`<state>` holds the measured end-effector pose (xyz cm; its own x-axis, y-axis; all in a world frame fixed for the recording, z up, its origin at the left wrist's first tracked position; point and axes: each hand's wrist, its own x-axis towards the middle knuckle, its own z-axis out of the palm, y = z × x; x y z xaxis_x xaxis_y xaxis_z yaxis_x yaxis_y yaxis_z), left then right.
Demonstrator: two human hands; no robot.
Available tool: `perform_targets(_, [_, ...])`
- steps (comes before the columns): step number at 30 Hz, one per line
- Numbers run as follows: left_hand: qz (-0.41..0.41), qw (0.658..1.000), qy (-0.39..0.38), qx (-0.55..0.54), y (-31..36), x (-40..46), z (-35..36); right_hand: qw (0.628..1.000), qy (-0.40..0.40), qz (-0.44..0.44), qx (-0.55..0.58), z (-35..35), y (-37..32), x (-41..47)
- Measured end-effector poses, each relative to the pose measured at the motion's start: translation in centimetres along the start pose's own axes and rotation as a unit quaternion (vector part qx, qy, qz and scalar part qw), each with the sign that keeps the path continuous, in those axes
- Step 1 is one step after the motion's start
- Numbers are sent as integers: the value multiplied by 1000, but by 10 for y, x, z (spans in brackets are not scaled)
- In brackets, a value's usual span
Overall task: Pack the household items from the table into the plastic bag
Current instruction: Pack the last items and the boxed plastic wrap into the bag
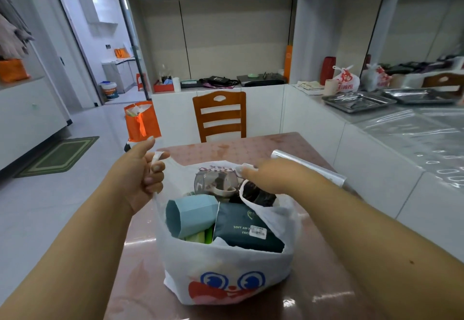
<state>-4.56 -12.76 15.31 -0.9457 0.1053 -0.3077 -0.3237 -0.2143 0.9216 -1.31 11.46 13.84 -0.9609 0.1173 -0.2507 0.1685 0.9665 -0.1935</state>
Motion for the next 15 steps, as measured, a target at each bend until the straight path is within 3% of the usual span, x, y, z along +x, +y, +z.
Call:
perform_targets(3, [8, 1000, 2, 9, -2, 3, 7, 978, -60, -104, 169, 10, 0, -15])
perform_targets(7, [4, 1000, -7, 3, -2, 3, 5, 862, -90, -87, 491, 6, 17, -26])
perform_targets(8, [3, 1000, -8, 2, -1, 3, 3, 847, -81, -77, 520, 6, 21, -22])
perform_targets(10, [0, 1000, -5, 7, -1, 2, 3, 874, -87, -64, 474, 12, 21, -22])
perform_targets(11, [-2, 1000, -4, 13, -1, 1, 4, 867, -116, -67, 480, 17, 18, -24])
perform_targets(13, [0, 1000, -2, 25, 0, -1, 5, 785, -164, -85, 591, 17, 15, -30])
perform_targets(15, [10, 1000, 12, 24, 4, -2, 2, 661, -106, -86, 738, 1, 32, -34])
